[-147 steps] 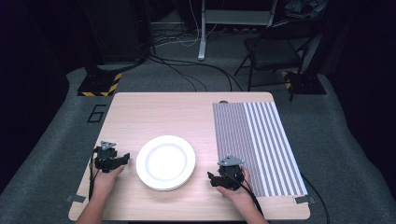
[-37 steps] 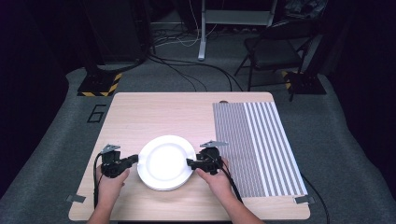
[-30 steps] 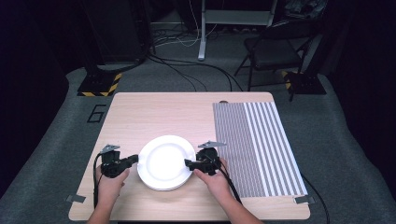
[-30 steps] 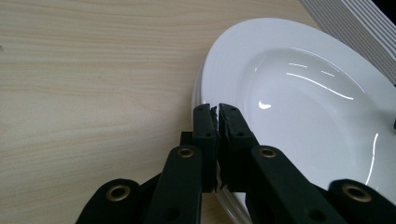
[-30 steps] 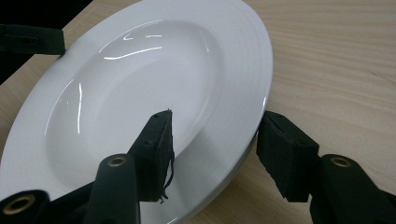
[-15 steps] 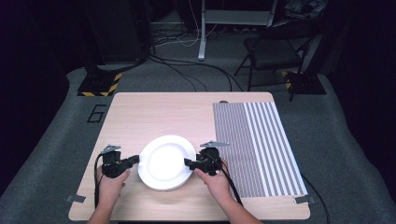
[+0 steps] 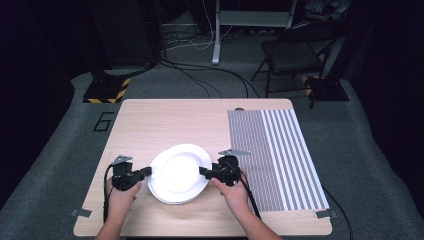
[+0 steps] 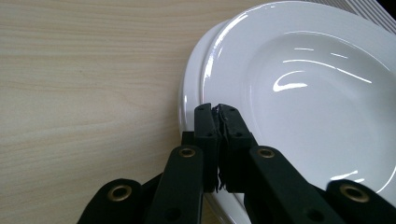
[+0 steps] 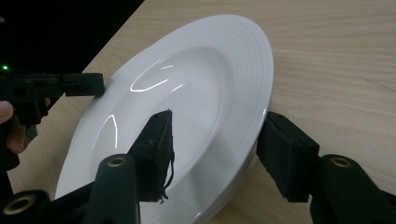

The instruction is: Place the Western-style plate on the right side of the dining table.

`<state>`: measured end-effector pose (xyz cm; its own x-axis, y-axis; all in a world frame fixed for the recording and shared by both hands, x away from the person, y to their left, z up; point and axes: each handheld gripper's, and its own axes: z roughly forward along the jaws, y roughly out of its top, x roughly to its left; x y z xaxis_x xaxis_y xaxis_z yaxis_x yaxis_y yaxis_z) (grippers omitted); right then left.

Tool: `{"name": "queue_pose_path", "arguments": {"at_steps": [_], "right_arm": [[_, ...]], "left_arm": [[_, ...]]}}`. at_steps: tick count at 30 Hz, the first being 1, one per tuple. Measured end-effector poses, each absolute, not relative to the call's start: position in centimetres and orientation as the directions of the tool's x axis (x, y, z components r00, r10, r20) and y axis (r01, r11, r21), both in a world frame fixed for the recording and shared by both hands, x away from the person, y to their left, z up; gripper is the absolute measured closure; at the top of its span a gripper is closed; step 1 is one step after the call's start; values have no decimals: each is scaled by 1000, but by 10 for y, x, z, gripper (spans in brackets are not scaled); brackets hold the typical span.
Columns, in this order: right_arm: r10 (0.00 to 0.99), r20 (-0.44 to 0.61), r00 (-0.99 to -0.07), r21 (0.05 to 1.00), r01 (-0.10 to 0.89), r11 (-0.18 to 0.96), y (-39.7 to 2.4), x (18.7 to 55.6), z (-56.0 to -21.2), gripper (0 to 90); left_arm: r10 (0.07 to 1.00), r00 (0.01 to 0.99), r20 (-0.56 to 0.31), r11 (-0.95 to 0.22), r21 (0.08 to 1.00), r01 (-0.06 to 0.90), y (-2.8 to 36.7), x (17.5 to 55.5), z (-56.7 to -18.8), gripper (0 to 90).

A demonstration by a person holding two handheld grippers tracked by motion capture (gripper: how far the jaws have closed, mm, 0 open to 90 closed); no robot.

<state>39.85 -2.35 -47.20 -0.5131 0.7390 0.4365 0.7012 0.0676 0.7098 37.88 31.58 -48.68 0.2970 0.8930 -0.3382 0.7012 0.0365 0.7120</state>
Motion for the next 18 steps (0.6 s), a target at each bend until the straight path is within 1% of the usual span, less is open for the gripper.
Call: {"name": "queue_pose_path", "arguments": {"at_steps": [5,8,15,18], "right_arm": [[728,463,-506,699,713,51,-28,399,-471,473],[729,460,-508,698,713,57,-28,399,-471,474],[733,465,-496,693,720,48,-30,399,-472,531],[738,467,-487,684,728,48,-31,400,-475,571]], "left_arm": [[889,300,-347,39,709,704,315,379,-487,872],[889,302,-344,36,710,703,315,379,-487,872],[888,303,-345,36,710,704,315,380,-487,870],[887,305,-348,40,714,699,315,380,-487,867]]}}
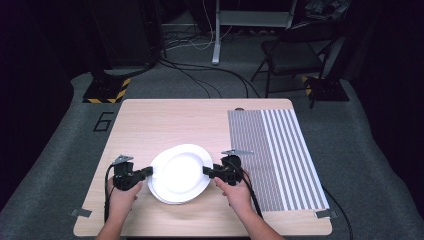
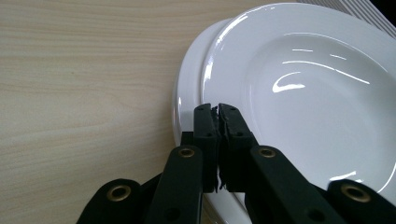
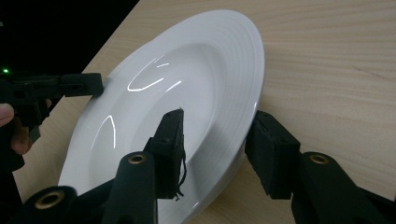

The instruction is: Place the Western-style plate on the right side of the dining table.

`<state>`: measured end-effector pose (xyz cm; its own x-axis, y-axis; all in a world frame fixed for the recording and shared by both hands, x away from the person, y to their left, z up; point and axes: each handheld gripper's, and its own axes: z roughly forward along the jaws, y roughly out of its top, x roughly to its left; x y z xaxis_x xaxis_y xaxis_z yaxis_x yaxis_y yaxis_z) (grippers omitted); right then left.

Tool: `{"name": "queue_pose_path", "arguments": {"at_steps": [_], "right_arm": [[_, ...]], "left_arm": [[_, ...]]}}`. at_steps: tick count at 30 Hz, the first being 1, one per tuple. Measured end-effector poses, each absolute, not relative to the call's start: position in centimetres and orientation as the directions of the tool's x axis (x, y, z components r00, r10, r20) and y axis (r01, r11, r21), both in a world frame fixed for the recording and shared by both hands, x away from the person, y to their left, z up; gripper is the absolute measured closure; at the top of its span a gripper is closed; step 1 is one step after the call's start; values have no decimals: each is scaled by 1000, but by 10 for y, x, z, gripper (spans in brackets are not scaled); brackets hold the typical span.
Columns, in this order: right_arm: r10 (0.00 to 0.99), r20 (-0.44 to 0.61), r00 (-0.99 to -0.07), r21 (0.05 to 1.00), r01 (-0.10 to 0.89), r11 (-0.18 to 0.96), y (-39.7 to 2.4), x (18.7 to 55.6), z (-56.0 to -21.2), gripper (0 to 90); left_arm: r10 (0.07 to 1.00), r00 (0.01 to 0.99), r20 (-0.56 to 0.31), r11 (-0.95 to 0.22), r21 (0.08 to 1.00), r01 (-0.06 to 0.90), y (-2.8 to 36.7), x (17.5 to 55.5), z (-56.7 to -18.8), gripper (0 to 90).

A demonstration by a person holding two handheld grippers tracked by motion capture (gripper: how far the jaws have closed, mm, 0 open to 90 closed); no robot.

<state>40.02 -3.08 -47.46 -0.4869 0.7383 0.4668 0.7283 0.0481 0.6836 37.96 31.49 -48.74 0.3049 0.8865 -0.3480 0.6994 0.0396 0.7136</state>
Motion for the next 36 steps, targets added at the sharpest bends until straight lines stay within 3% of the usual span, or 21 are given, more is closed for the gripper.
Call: {"name": "queue_pose_path", "arguments": {"at_steps": [19,36], "right_arm": [[704,546,-454,611,791,36,-34,399,-480,678],[711,515,-479,647,761,44,-44,399,-472,702]], "left_arm": [[885,306,-350,44,719,694,314,380,-489,848],[875,317,-366,49,718,694,309,382,-489,762]]}}
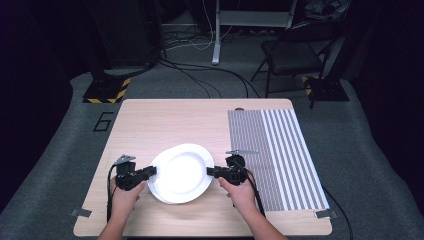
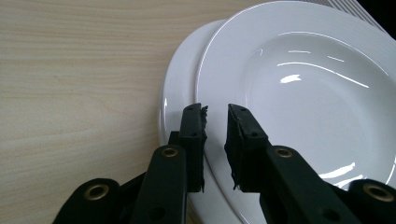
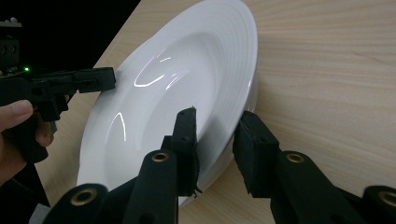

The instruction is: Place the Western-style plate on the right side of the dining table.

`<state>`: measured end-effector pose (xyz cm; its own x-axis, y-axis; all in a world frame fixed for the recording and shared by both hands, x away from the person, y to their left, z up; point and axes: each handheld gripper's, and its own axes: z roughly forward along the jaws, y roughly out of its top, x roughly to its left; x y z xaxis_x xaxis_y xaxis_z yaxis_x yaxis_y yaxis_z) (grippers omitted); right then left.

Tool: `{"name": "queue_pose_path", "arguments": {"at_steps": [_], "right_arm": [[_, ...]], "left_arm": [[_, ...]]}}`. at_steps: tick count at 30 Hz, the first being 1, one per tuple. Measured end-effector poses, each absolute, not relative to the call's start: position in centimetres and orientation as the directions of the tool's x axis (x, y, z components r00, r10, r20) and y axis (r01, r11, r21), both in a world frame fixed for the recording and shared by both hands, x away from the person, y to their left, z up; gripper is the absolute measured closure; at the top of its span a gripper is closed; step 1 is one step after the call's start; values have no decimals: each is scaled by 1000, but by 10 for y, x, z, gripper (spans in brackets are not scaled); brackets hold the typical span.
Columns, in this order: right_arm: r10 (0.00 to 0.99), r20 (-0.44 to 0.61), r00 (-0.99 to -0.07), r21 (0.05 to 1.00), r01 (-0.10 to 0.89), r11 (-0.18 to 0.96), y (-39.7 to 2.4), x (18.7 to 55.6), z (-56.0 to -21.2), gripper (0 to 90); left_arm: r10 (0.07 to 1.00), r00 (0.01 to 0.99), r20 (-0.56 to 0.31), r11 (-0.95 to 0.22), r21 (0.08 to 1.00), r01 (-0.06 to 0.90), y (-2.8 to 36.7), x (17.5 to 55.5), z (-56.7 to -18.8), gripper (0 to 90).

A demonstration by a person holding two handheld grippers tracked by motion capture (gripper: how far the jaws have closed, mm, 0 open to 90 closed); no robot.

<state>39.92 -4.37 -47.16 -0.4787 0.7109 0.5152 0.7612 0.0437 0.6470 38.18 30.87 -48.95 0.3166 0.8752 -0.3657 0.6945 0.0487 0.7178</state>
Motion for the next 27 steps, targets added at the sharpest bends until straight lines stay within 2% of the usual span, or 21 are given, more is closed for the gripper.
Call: {"name": "queue_pose_path", "arguments": {"at_steps": [4,8,13,17,27], "right_arm": [[719,495,-488,662,747,51,-45,398,-469,704],[712,521,-471,645,763,33,-46,399,-471,696],[693,564,-449,607,795,21,-43,400,-475,638],[659,628,-414,554,833,-4,-42,401,-481,716],[628,685,-369,520,852,-67,-55,405,-477,762]], "left_arm": [[877,321,-357,37,717,696,309,384,-489,771],[882,319,-346,31,720,693,307,384,-489,783],[879,327,-346,24,719,694,303,385,-490,783],[880,327,-345,21,716,698,301,385,-490,783],[871,349,-345,7,719,695,295,386,-493,783]]}}
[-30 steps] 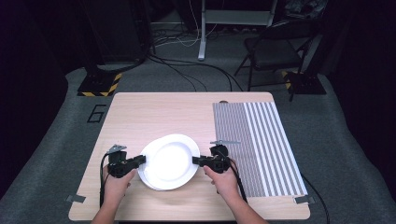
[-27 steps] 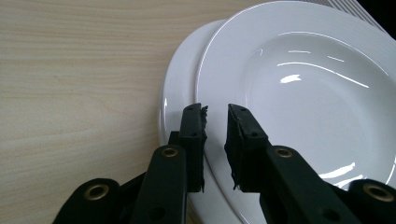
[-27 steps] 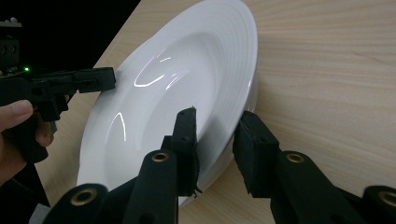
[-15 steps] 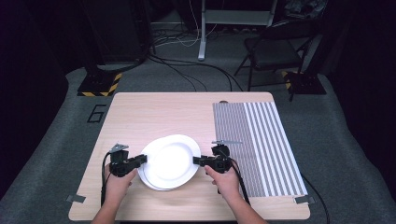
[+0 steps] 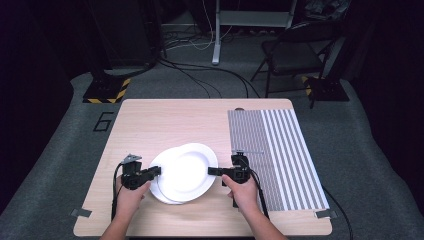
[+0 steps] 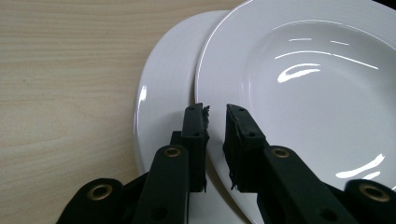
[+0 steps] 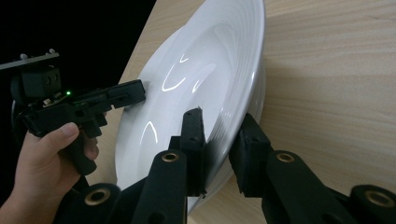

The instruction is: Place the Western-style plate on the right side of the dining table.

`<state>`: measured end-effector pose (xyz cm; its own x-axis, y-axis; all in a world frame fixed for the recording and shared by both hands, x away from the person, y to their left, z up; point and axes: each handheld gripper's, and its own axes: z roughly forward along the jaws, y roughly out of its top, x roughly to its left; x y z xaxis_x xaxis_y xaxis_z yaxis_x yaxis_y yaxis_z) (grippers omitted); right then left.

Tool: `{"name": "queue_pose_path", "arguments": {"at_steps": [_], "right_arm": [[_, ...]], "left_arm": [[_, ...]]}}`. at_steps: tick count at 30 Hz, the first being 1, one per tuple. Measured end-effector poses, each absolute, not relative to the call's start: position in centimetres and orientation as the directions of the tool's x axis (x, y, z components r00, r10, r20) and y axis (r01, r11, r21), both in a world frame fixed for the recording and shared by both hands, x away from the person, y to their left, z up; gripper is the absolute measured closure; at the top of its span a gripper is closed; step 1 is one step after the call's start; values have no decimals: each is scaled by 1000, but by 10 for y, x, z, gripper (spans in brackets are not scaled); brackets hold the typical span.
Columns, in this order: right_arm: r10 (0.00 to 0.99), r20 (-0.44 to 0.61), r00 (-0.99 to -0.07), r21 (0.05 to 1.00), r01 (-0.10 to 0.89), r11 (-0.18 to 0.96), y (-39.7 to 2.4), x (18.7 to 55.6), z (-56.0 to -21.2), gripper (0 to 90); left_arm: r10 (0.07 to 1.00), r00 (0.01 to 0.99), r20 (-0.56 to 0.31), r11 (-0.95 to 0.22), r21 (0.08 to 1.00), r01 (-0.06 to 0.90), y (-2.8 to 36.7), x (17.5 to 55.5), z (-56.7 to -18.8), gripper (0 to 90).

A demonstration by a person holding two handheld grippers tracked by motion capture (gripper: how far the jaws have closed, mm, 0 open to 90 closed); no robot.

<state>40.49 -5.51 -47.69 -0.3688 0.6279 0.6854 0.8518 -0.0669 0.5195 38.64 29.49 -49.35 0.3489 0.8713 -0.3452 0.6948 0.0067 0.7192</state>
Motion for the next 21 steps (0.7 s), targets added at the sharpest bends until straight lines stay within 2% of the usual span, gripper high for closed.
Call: {"name": "queue_pose_path", "arguments": {"at_steps": [10,16,21], "right_arm": [[561,764,-318,452,885,-114,-68,411,-476,769],[570,750,-335,466,879,-97,-69,409,-472,769],[601,723,-341,488,868,-95,-69,407,-470,771]], "left_arm": [[856,360,-372,10,706,708,291,389,-497,767],[846,357,-397,23,696,718,292,391,-499,763],[840,355,-410,27,685,728,289,392,-499,682]]}}
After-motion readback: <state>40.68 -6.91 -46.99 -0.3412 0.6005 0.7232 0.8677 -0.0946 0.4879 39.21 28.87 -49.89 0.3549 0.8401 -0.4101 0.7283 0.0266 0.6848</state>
